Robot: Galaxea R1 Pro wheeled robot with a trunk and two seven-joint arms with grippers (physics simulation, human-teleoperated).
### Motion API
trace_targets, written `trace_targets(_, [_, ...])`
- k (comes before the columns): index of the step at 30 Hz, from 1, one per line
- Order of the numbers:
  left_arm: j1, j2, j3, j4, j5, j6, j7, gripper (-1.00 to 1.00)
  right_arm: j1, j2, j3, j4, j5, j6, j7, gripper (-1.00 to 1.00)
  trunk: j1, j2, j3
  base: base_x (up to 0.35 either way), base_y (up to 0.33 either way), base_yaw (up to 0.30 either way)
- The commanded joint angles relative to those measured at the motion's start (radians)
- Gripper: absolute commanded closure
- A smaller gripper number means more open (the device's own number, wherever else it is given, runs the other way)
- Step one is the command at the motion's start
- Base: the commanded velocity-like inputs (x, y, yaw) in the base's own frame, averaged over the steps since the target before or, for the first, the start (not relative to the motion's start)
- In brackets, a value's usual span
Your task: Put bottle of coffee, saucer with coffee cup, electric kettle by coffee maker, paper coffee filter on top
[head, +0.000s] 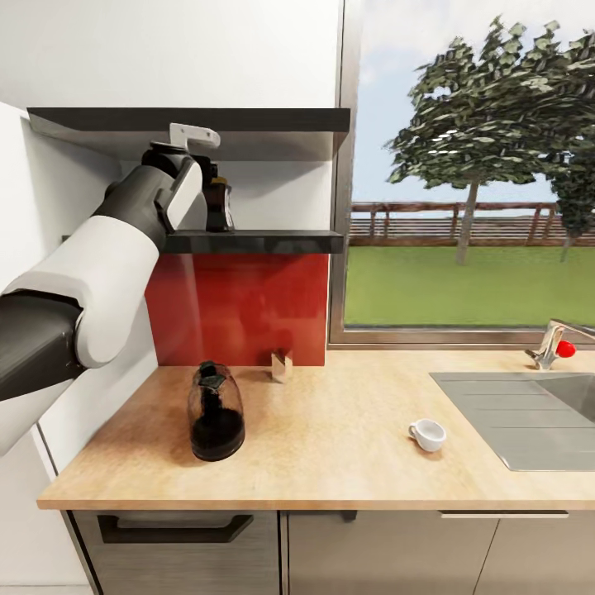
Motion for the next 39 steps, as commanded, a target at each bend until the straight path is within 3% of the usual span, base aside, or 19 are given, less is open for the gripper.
trace_targets(1, [0.0, 0.003, -0.007, -0.001, 0.006, 0.005, 0.006, -1.0, 0.0, 0.0, -0.008, 0.001, 0.009, -0.004, -0.002, -1.0, 0.0, -0.001, 0.0, 0.0, 0.0, 0.0])
trace_targets(12, [0.002, 0.014, -0.005, 0.002, 0.009, 0.008, 0.004, -1.0, 0.001, -0.005, -0.008, 0.001, 0.009, -0.005, -0.002, -1.0, 0.0, -0.001, 0.0, 0.154, 0.0, 0.0])
trace_targets(18, [0.04, 0.014, -0.005, 0.001, 0.013, 0.005, 0.003, -1.0, 0.006, -0.007, -0.008, 0.001, 0.009, -0.005, -0.002, -1.0, 0.0, -0.001, 0.0, 0.014, 0.0, 0.0])
trace_targets(27, [0.044, 0.014, -0.005, 0.002, 0.014, 0.004, 0.003, -1.0, 0.009, -0.007, -0.008, 0.001, 0.009, -0.005, -0.002, -1.0, 0.0, -0.001, 0.0, 0.197, 0.0, 0.0])
trace_targets(39, [0.044, 0.014, -0.004, 0.001, 0.015, 0.002, 0.003, -1.0, 0.009, -0.007, -0.008, 0.001, 0.009, -0.005, -0.004, -1.0, 0.0, -0.001, 0.0, 0.018, 0.0, 0.0])
